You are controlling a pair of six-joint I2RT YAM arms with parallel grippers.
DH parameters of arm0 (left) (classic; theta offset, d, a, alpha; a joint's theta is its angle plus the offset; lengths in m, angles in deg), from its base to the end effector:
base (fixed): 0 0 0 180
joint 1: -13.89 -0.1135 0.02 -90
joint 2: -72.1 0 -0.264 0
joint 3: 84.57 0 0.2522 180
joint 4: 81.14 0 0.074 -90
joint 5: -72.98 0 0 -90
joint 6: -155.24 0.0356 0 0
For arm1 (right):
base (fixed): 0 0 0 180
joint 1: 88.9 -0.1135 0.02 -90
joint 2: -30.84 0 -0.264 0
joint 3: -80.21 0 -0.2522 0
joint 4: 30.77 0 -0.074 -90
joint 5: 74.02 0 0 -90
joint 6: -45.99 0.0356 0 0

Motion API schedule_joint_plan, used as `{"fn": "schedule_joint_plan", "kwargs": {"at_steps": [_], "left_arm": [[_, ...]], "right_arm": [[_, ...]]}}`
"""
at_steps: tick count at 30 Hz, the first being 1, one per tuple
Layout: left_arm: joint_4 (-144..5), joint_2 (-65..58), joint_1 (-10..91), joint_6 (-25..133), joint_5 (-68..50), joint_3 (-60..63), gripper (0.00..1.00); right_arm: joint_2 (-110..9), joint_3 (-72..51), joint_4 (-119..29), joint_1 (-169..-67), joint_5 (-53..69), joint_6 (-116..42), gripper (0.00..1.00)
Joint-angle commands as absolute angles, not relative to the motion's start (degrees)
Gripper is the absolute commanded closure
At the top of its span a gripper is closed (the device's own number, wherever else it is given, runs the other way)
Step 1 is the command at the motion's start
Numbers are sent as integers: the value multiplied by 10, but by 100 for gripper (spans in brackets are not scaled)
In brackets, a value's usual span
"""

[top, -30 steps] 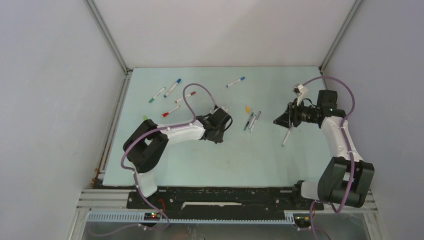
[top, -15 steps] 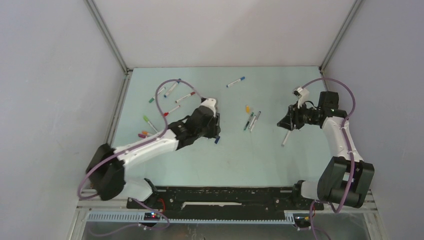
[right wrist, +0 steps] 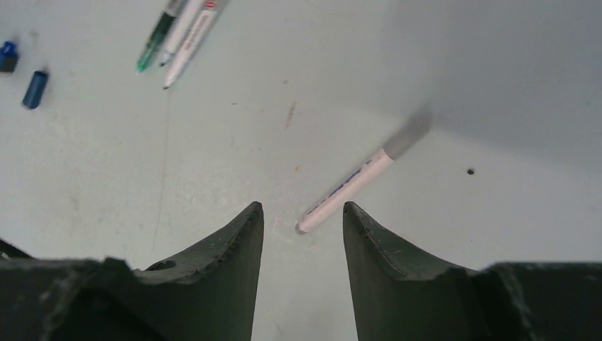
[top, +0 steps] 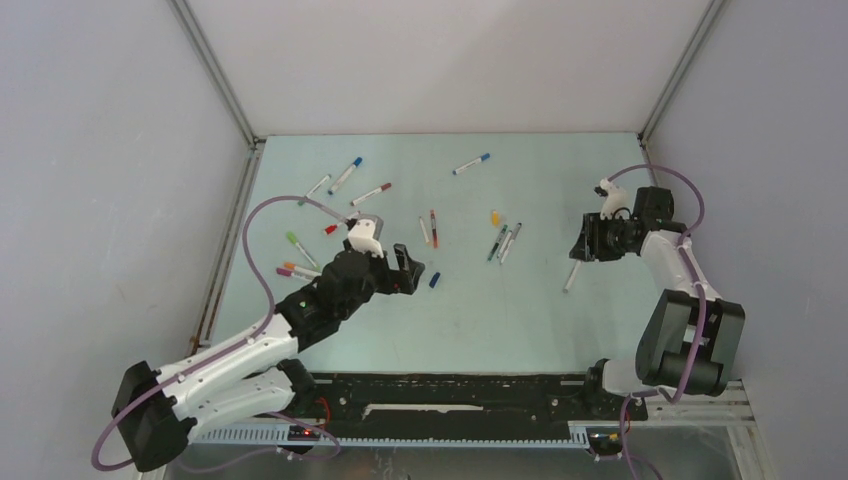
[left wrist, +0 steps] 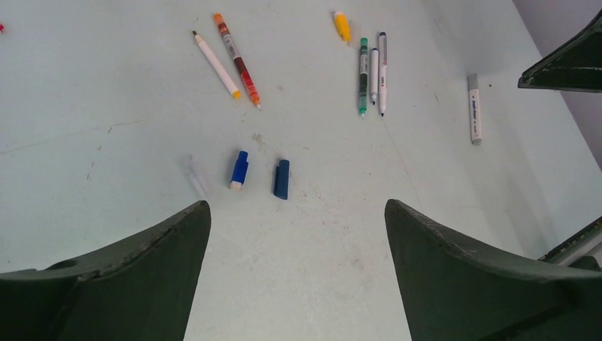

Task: Open the pen caps
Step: Pick up the pen from the center of the board.

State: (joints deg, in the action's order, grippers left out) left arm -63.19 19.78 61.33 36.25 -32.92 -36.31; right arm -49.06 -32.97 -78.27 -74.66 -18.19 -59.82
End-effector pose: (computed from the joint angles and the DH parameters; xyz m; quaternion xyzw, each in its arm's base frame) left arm 0.1496 -0.1485 0.2640 0.0553 0.8229 -0.2525 0.5060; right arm 0.2668 -0.0471 0.2262 -0.0873 0.9234 0.2115 0.3081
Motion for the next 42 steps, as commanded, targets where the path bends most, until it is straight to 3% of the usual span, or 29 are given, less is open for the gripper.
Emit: {"fn": "schedule_joint_plan", "kwargs": {"at_steps": [1,26,34,40,42], "left_arm": [[-686,227,610,343,-349,-400,6],[-695,244,610,339,-357,-419,6],[-700,244,609,334,-346,-418,6],[-764,247,609,307,-291,-437,0],[-800,243,608,294,-258,-448,0]], "right_arm": [[-516,-329,-743,-750,-94,-526,52],[-659,-289,-788,-816,51,-481,60],[-686,-279,-805,-835,92,-511,74],[-697,-265,-828,-846,90,-546,100],[-694,-260,-837,-847,83,-556,100]]}}
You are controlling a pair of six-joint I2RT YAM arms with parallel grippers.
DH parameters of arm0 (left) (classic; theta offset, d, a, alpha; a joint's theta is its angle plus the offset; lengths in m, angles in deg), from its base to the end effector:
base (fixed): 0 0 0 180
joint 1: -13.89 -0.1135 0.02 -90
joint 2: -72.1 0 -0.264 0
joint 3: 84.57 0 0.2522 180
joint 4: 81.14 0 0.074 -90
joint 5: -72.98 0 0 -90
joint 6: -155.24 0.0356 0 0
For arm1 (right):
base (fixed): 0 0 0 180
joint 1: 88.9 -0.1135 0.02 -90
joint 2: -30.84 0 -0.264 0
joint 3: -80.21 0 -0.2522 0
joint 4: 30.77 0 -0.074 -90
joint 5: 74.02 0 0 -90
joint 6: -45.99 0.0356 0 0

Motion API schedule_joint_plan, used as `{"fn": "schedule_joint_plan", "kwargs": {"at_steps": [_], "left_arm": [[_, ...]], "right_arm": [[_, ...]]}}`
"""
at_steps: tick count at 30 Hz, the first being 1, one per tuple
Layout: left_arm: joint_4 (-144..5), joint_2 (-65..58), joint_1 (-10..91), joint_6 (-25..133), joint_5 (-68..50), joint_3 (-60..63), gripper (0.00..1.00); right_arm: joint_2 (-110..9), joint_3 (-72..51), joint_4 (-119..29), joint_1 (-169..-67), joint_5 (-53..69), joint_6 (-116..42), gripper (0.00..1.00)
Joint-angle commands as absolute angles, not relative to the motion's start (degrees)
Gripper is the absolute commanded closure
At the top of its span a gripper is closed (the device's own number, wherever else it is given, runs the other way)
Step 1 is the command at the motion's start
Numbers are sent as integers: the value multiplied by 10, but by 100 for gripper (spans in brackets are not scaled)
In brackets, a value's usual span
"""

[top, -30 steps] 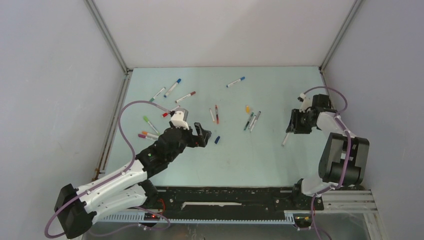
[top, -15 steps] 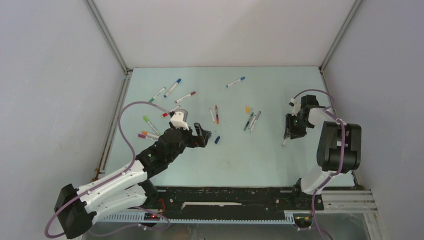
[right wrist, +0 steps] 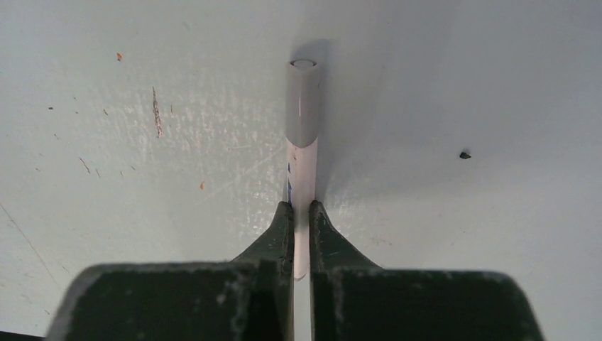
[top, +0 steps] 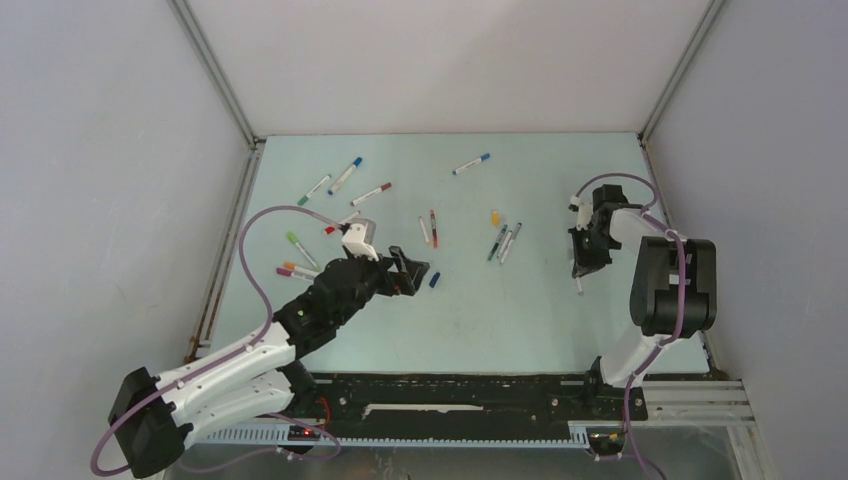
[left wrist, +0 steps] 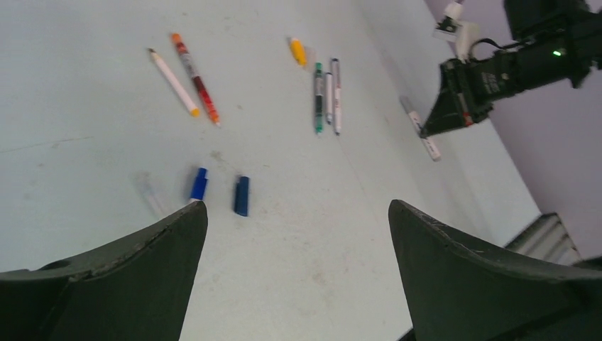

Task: Open the pen caps
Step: Pick up the pen from the center of the board.

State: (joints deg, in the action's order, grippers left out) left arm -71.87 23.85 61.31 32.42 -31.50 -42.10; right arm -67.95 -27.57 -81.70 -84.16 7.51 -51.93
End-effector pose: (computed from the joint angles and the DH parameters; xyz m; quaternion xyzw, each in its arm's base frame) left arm 0.1418 -0.1412 0.2569 0.0240 0.7907 -0.3124 0.5260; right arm 0.3089 -0.0204 0.1550 -0.0355 0.9907 0.0610 0.1160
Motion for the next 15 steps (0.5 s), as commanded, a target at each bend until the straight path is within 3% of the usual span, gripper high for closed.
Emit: {"fn": "schedule_joint_plan", "kwargs": {"at_steps": [1,8,15], "left_arm": [[-816,240,607,286,-242,-452,0],[-961,187,607,242,-102,-463,0],[-1036,98,606,166,-29,-438,0]], "right_arm": [[-689,-257,-840,-848,77,-563,100],[-614,-254,-861,-840,-50,-626,100],[-532,-259,-904,-831,-280,-702,100]]}}
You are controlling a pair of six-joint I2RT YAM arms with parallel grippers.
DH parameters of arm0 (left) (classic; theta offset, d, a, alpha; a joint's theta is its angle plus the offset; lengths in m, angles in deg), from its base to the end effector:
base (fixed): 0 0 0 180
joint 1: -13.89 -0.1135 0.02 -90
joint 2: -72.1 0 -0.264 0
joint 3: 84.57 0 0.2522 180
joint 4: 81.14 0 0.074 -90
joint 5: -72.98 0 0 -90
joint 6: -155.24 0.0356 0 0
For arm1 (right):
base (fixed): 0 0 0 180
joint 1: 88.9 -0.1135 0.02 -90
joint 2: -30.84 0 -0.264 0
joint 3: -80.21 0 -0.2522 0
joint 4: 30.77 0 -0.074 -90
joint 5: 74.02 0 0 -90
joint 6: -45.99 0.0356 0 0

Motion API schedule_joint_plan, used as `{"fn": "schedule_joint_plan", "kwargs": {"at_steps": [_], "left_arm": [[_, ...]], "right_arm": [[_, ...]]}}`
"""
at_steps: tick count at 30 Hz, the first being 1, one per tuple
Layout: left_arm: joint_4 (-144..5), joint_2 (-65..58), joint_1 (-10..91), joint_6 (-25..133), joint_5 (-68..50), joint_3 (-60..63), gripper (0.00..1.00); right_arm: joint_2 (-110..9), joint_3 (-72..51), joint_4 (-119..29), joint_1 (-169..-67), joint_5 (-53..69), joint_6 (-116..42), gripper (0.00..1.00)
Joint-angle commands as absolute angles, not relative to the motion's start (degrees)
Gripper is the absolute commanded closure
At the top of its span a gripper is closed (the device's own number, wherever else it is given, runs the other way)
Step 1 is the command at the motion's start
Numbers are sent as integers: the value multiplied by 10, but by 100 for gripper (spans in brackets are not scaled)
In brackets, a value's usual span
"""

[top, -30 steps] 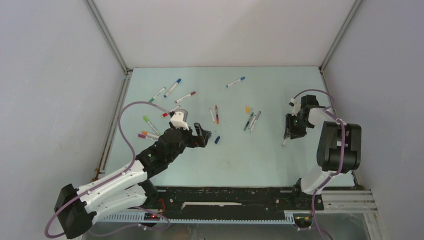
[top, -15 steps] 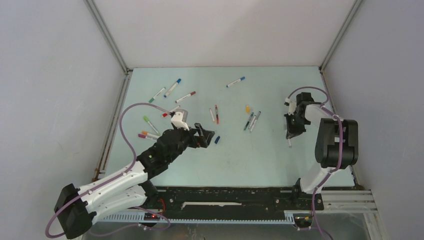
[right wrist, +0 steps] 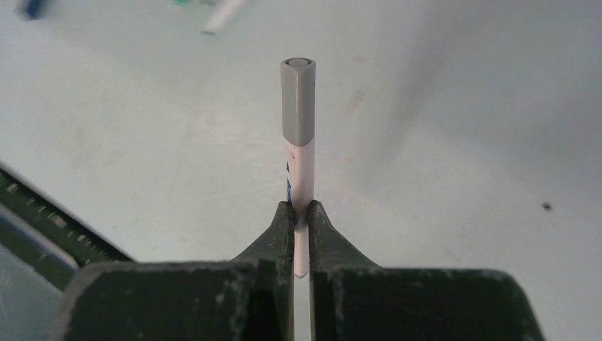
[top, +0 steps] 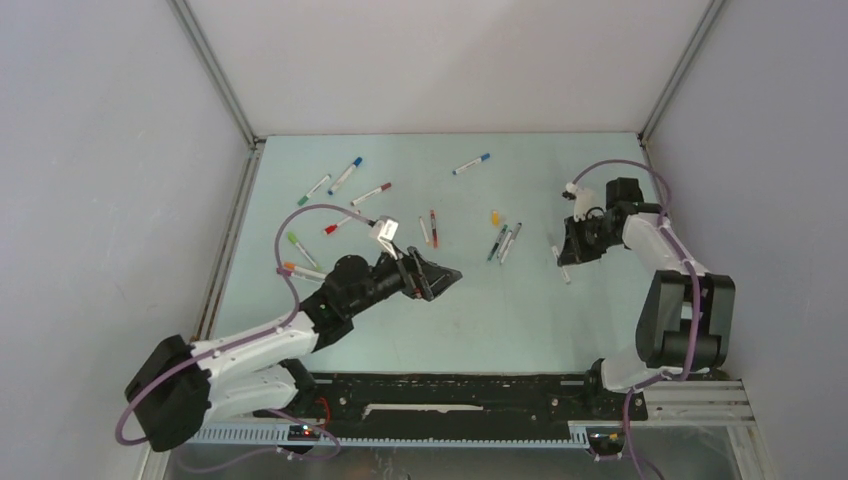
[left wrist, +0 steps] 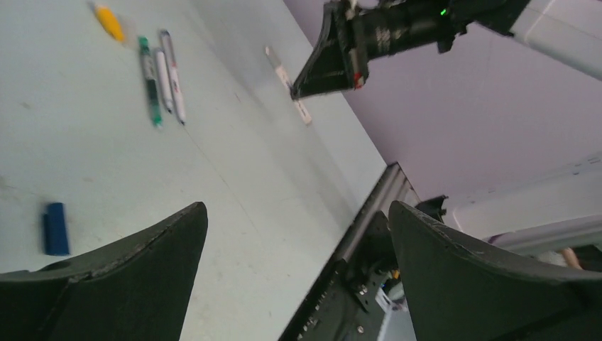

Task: Open the pen caps
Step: Pick up the pen from the center of the board.

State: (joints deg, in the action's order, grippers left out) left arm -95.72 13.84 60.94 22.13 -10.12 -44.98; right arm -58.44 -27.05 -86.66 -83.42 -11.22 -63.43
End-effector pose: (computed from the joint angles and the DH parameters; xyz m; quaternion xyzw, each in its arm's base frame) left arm 0.1530 -0.1706 0.2495 0.0661 0.7287 -0.5127 0.4491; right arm 0.2906 -0.0115 0.2049 -0.1522 0.9491 0.1949 0.1951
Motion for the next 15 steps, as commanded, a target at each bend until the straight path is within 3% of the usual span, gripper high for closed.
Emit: {"fn": "schedule_joint_plan", "kwargs": {"at_steps": [1,8,15], "left_arm": [[-1041,85,606,161,-18,-431,0],[-1055,-2,607,124,57,-382,0],[-1130,-77,625,88,69,-363,0]], "right_arm": [[-523,-260,-917,-835,-311,-720,100],[-457,-274,-971,-874,-427,-827,100],[-435,-280,-1006,-887,-459,-886,100]]}}
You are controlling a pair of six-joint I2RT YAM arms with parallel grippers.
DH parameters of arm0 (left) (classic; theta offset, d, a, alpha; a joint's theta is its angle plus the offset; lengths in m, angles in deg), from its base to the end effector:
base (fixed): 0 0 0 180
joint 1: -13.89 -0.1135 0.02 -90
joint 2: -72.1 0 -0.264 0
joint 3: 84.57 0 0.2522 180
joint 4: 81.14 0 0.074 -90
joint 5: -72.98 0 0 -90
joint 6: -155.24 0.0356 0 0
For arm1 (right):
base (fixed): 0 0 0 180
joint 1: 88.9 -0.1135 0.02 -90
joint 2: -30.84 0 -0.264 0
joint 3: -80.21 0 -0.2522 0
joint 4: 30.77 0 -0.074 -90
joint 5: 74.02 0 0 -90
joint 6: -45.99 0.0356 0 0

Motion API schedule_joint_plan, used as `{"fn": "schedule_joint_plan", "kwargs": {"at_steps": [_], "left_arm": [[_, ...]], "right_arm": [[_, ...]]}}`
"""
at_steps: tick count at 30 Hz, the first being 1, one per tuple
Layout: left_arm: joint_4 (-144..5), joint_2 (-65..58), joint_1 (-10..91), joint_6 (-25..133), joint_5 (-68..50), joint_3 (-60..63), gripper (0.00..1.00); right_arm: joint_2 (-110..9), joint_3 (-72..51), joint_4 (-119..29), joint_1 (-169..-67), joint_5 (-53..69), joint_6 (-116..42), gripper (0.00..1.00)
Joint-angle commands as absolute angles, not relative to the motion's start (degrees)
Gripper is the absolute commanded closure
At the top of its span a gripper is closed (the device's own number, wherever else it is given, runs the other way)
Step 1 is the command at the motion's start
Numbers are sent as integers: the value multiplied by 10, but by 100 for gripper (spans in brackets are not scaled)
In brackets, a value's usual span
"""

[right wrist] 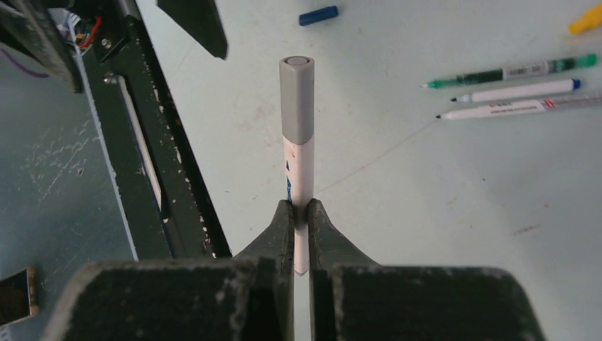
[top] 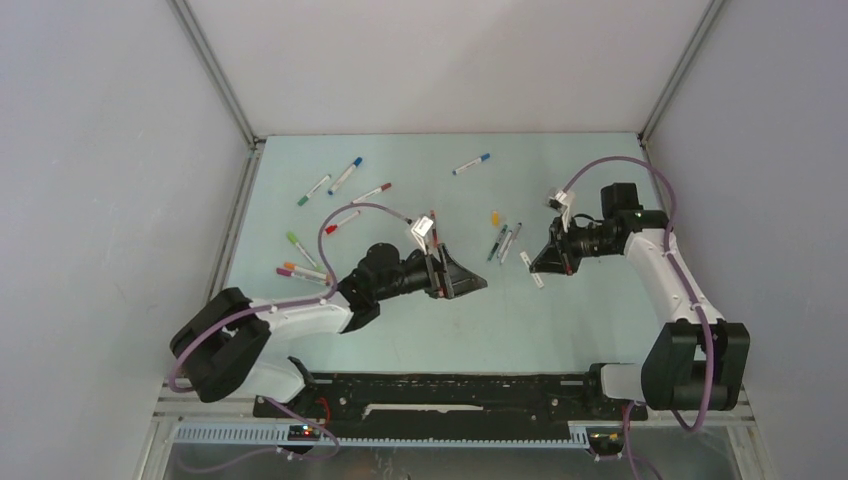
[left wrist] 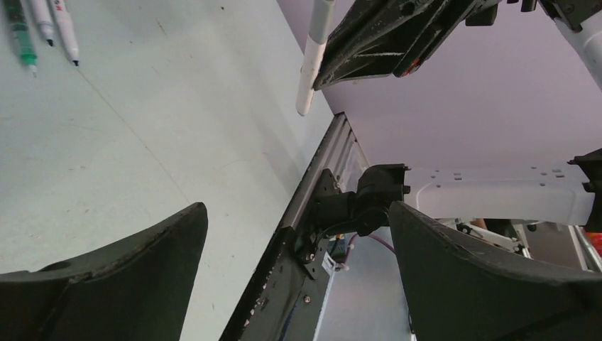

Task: Open the pen caps
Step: Pick up the pen from the center of the board.

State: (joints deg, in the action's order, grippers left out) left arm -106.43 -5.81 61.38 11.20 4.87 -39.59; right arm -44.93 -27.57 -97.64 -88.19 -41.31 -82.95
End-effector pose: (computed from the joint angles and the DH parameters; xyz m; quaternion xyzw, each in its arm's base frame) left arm 0.1811 -0.2172 0.2203 0.0826 0.7449 -0.5911 0.2982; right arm 0.2384 0.0270 0.2659 -0.3602 0.7905 0.3938 0.3006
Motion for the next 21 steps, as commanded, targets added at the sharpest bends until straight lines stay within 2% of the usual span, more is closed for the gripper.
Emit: {"fn": "schedule_joint_plan", "kwargs": {"at_steps": [1,8,21], "left_arm": [[-1125,-80,628,93,63,-357,0],[-1005,-100,633,116,40,-284,1],[-880,-137,632,152,31,-211,5]], "right_arm": [[-435,-280,-1009,-900,-456,-892,100],[-435,-290,-1000,-950,-418,-892,100],[-442,-299,-989,-1005,-376,-892,100]]}}
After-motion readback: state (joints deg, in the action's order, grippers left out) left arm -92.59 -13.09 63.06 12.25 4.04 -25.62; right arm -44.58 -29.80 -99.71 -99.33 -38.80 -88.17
